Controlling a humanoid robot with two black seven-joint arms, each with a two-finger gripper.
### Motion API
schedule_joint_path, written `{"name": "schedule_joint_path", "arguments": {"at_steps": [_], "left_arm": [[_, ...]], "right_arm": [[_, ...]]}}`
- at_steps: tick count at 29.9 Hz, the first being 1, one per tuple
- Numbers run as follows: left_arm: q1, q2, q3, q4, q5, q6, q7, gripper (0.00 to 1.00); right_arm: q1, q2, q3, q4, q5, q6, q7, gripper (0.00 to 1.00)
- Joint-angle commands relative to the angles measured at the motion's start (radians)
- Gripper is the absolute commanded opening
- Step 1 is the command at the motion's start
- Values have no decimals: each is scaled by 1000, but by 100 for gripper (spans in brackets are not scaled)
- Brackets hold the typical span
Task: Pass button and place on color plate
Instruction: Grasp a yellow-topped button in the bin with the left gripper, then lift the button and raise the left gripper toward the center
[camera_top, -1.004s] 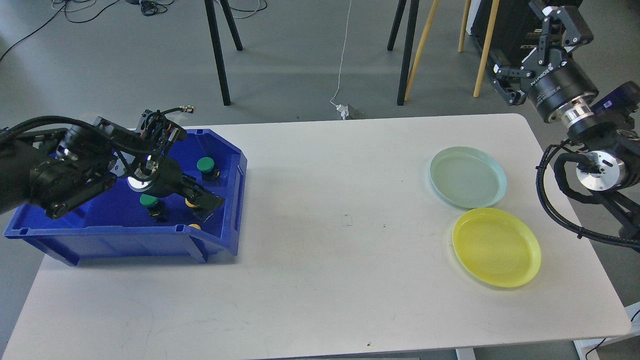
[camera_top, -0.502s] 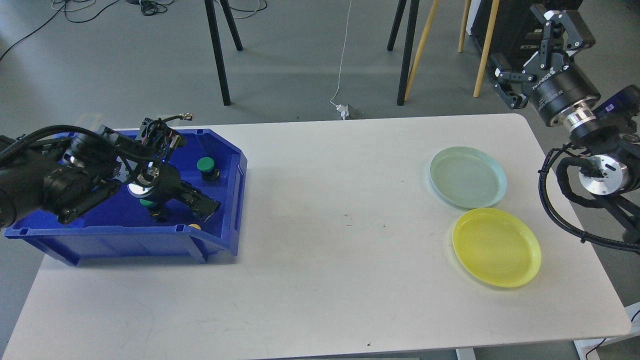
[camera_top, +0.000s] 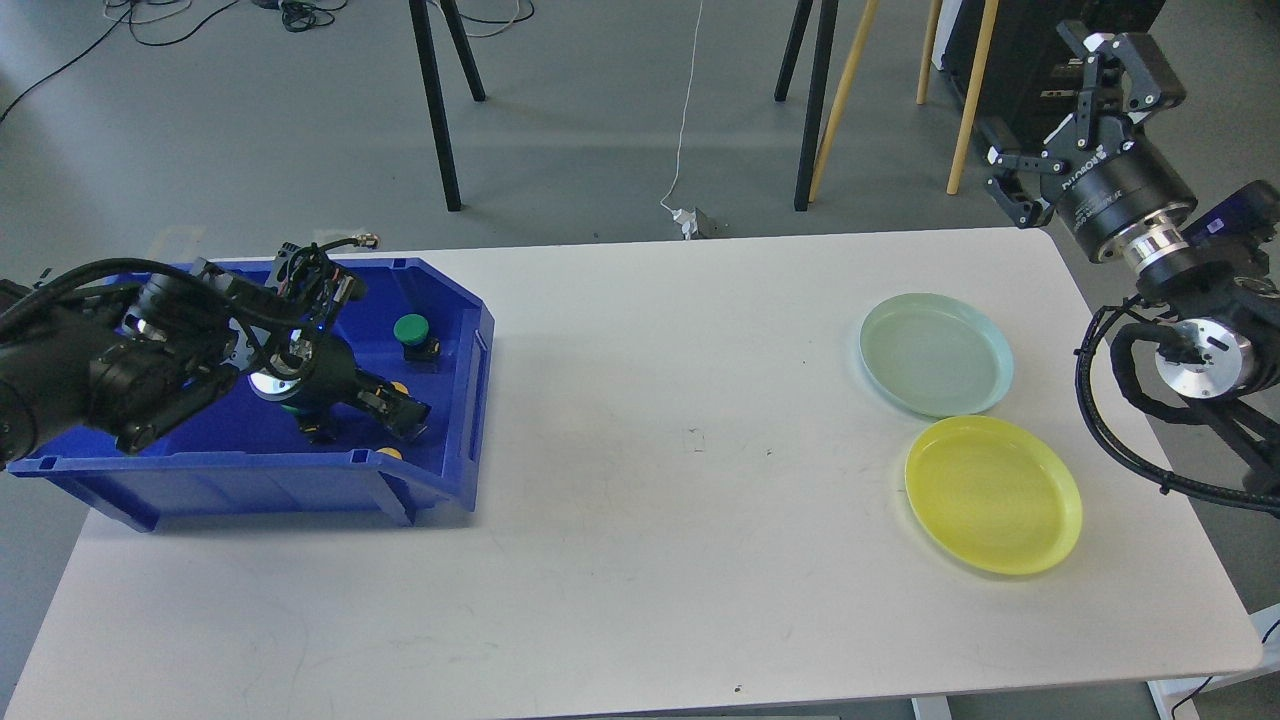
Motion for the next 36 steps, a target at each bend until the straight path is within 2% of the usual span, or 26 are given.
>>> {"name": "schedule_joint_path", "arguments": {"at_steps": [1, 6, 15, 22, 24, 27, 30, 33, 36], "left_arm": [[5, 0, 0, 6, 0, 0, 0, 70], [8, 1, 0, 4, 0, 0, 0, 61], [6, 1, -1, 4, -2, 33, 0, 8], [-46, 41, -14, -57, -6, 24, 0, 6], [-92, 114, -20, -115, -11, 10, 0, 6], [-169, 254, -53, -273, -17, 0, 0, 6], [-203, 383, -174, -428, -28, 0, 0, 7], [-196, 478, -355, -586, -122, 0, 0, 7], [-184, 458, -474, -641, -349, 0, 0, 7]], "right_arm": [[-5, -1, 3, 5, 0, 0, 0, 100], [-6, -1, 11, 5, 0, 0, 0, 100], [-23, -1, 17, 6, 0, 0, 1, 100], [-26, -1, 25, 11, 0, -2, 0, 100], [-26, -3, 26, 11, 0, -2, 0, 100], [-28, -15, 37, 11, 0, -2, 0, 100], [-35, -17, 39, 14, 0, -2, 1, 100], [-48, -38, 54, 43, 0, -5, 1, 100], [-68, -76, 54, 118, -2, -15, 1, 100]]}}
